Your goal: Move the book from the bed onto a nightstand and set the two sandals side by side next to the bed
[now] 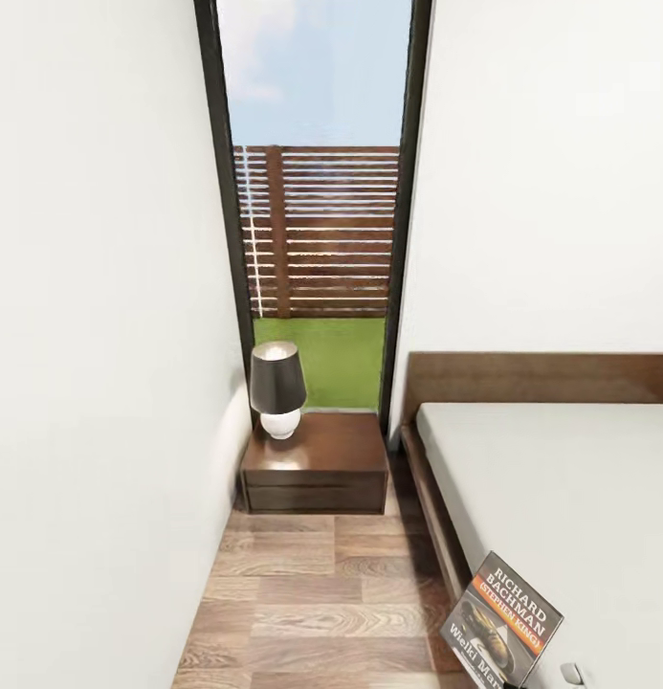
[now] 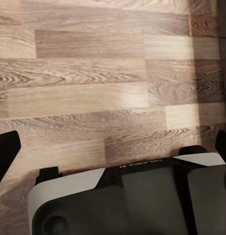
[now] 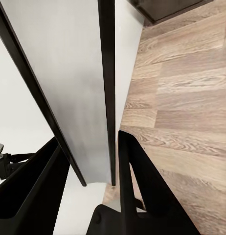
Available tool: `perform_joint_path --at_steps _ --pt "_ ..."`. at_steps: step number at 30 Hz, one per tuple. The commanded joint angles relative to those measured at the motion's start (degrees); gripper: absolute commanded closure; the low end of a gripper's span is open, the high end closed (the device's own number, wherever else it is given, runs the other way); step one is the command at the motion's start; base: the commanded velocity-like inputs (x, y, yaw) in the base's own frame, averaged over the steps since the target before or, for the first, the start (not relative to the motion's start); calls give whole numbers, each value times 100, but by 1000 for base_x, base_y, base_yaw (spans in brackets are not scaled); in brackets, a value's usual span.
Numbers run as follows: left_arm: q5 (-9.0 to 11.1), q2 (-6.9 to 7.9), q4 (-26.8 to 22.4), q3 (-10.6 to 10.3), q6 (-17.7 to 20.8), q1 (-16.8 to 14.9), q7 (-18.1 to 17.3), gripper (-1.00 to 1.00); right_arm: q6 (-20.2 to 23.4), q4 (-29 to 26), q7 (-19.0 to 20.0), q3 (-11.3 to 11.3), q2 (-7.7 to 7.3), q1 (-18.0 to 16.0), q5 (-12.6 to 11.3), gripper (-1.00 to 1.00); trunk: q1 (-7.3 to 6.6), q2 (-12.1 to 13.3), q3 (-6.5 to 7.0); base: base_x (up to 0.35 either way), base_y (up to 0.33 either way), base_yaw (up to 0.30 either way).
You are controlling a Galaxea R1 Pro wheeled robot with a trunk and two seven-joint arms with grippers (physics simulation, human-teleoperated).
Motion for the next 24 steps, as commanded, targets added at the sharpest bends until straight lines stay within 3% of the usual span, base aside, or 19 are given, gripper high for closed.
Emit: perform_joint_path --at_steps 1,24 --pt "-59 1 5 49 -24 -5 -13 -100 22 0 22 -41 1 -5 7 100 6 -10 -11 331 0 0" --pt "-59 -6 3 49 -24 -5 -13 -100 22 0 22 -41 1 -7 7 100 6 -10 -11 331 0 0"
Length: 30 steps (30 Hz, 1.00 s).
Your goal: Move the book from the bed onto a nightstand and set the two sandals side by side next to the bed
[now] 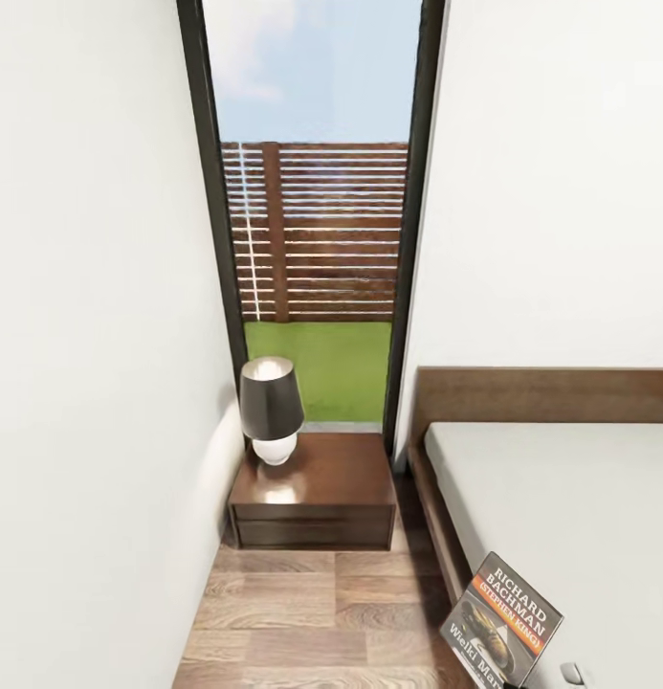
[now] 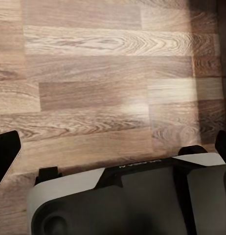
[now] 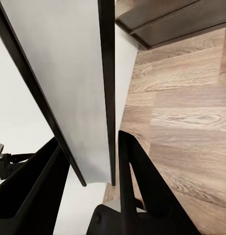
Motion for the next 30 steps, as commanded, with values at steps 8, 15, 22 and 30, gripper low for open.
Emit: perform_joint_path --at_steps 8,15,22,30 --pt "-59 2 2 49 -24 -5 -13 -100 22 0 22 -41 1 -5 7 100 6 -10 -11 330 0 0" --pt "-60 6 4 49 -29 -5 -13 -100 22 0 22 -41 1 -6 7 100 6 -10 -11 134 0 0" --pt "-59 7 6 49 -24 -5 -13 -100 22 0 22 -41 1 -6 7 100 6 -10 -11 177 0 0" --pt "-59 9 2 49 -24 -5 -13 -100 22 0 18 -41 1 -4 7 100 6 -10 -11 317 0 0"
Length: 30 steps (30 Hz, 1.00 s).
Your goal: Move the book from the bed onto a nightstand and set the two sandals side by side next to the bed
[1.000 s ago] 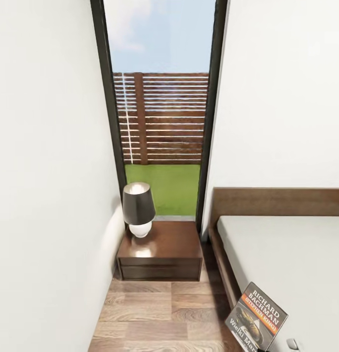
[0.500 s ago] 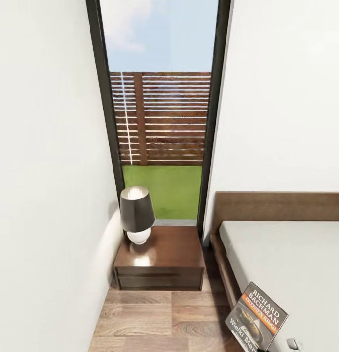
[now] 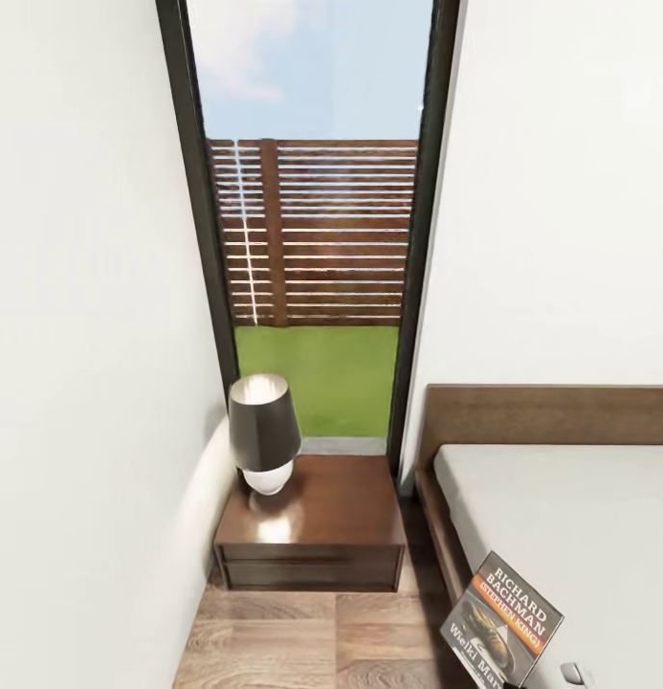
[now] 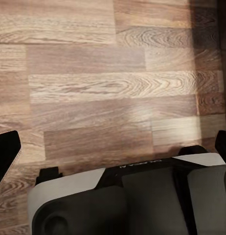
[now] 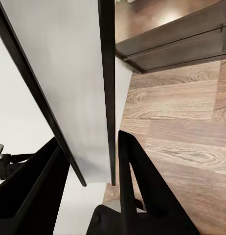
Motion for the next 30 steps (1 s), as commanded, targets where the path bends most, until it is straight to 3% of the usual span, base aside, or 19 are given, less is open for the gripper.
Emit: perform_joint_path --at_steps 1,30 --pt "-59 1 4 49 -24 -5 -13 -100 23 1 20 -36 1 -5 11 100 6 -10 -11 327 0 0" --pt "-59 1 8 49 -24 -5 -13 -100 23 1 26 -36 1 -5 11 100 6 -10 -11 328 0 0"
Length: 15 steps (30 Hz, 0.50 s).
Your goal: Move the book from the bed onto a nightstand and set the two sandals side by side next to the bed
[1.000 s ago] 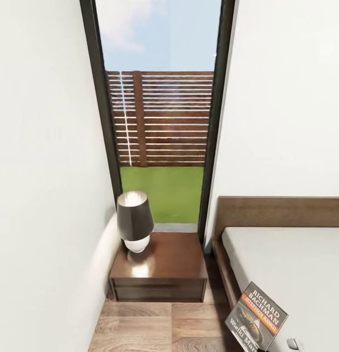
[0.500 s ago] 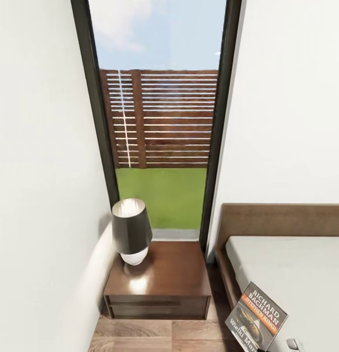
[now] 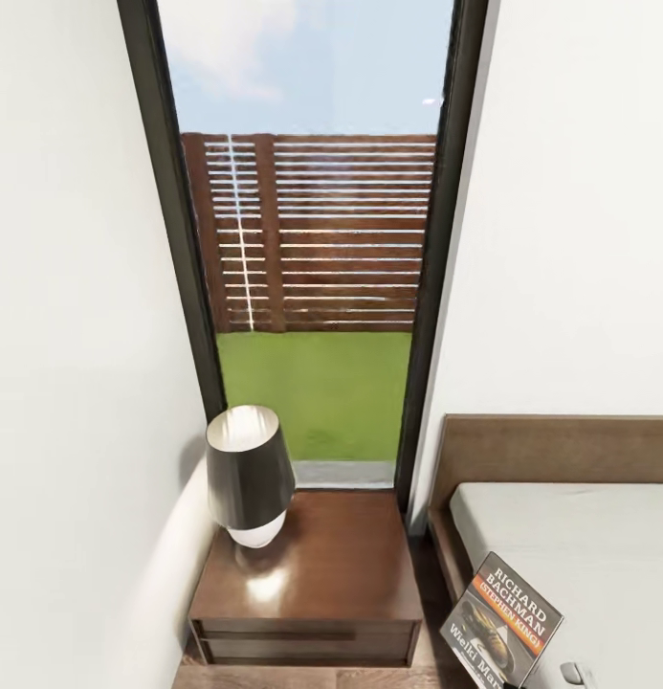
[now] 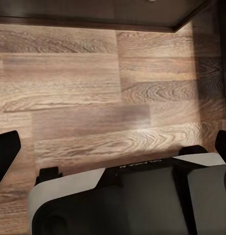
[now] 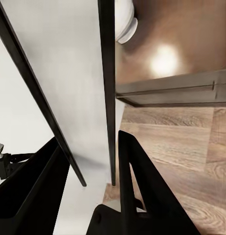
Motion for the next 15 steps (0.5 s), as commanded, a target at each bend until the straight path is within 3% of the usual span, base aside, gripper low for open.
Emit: perform_joint_path --at_steps 1,15 --pt "-59 1 6 49 -23 -5 -13 -100 22 0 22 -42 1 -6 7 100 6 -10 -11 328 0 0" --pt "-59 1 8 49 -23 -5 -13 -100 22 0 22 -45 1 -6 7 100 6 -10 -11 328 0 0"
